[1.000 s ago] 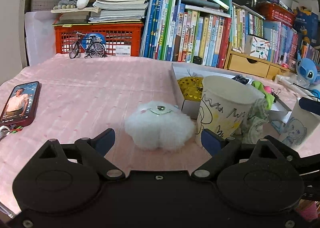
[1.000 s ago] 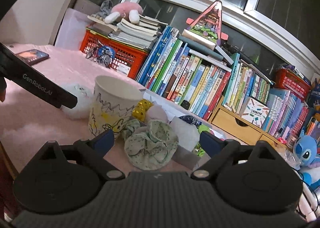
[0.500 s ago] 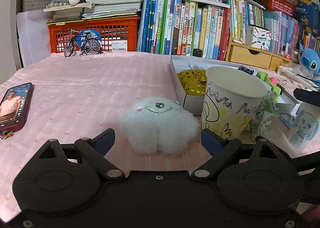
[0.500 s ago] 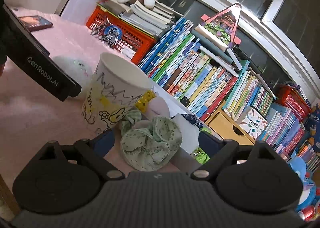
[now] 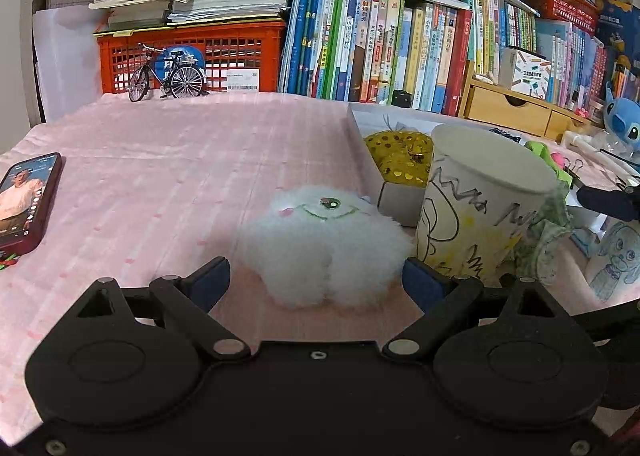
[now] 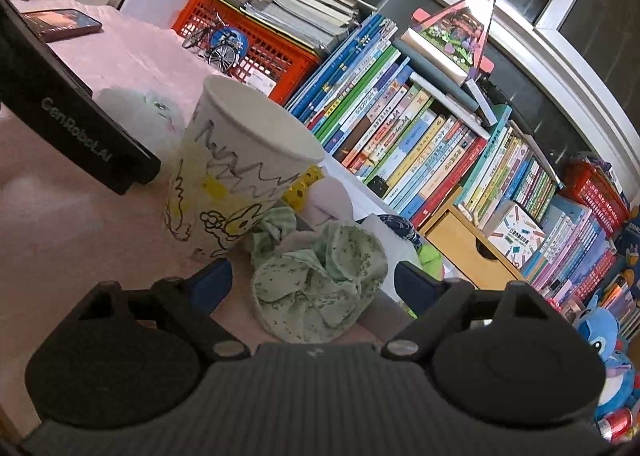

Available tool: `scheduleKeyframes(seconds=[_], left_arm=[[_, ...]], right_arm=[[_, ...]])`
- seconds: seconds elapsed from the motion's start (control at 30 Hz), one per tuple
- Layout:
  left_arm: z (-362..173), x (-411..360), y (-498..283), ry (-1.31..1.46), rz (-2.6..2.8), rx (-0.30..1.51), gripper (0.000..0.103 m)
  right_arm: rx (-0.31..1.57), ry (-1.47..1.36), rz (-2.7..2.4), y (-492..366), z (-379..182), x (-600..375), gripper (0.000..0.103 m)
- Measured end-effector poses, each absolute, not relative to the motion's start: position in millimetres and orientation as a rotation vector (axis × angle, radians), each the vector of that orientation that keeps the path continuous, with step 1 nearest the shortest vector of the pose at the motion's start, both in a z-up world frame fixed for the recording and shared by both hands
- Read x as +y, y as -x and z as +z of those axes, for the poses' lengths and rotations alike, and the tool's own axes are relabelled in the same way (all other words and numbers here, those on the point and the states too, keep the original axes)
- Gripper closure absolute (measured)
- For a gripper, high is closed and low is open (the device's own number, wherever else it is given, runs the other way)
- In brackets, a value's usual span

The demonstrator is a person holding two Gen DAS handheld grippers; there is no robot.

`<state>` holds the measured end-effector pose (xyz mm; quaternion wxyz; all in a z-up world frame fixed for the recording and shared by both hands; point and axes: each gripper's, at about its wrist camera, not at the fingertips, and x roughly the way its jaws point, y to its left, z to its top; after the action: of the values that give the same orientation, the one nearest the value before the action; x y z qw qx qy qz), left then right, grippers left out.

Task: Organize soft objects
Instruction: 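Grasp the white fluffy pompom with the left tool while the right tool grasps the pale green scrunchie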

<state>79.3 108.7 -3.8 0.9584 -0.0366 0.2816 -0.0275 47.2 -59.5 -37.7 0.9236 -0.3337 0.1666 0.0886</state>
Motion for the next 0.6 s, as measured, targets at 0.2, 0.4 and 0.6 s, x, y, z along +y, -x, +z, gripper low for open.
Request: scheduleKeyframes(seconds=[0.2, 0.4, 0.6], left_arm=[[-5.6, 109.0, -81.0, 0.08, -0.059, 0.573, 0.011], [-6.4, 109.6, -81.0, 0.086, -0.065, 0.574, 0.013], [-5.3, 109.0, -81.2, 0.097, -0.09, 0.579, 0.028]], right_arm=[[0.353, 0.691, 0.182, -50.9, -39.7, -58.2, 0.011], [0.36, 0.699, 0.175, -56.3, -39.6, -55.6, 0.011], [0.375, 0.696, 0.189, -60.8, -39.1, -54.7, 0.013]])
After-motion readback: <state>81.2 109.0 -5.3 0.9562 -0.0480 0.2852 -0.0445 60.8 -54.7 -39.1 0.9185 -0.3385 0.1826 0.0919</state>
